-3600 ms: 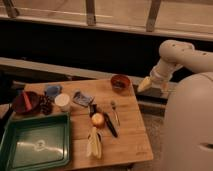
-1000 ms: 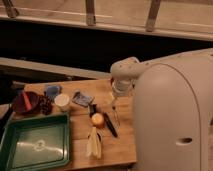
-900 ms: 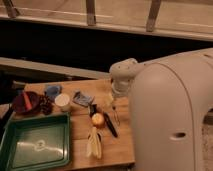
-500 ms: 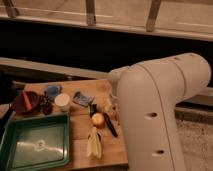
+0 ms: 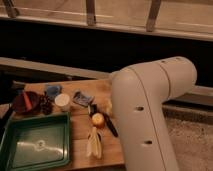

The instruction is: Place fork in paper cup

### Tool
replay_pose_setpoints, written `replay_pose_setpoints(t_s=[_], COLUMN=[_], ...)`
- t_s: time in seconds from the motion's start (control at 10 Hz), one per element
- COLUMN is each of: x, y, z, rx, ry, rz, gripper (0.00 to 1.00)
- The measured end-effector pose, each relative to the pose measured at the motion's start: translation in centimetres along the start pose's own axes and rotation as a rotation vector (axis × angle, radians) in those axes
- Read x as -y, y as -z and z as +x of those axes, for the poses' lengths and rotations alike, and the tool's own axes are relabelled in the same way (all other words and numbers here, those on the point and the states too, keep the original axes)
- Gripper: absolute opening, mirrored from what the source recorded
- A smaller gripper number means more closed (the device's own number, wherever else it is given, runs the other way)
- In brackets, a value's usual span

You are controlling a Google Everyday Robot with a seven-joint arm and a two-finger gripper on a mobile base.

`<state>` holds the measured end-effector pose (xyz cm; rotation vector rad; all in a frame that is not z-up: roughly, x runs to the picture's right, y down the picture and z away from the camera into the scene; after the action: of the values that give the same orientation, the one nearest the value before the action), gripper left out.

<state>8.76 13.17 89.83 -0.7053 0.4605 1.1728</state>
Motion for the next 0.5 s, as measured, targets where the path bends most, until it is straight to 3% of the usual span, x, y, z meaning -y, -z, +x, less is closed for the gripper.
replay_pose_setpoints(t_s=[0.2,0.5], x=[0.07,0.19], y=[-0.76,-1.11], z=[-0.01,0.08], rx=[-0.018,-0.022], ry=[-0.004,-0.008], rz=[0.002,-0.012], gripper=[0.68,0.38])
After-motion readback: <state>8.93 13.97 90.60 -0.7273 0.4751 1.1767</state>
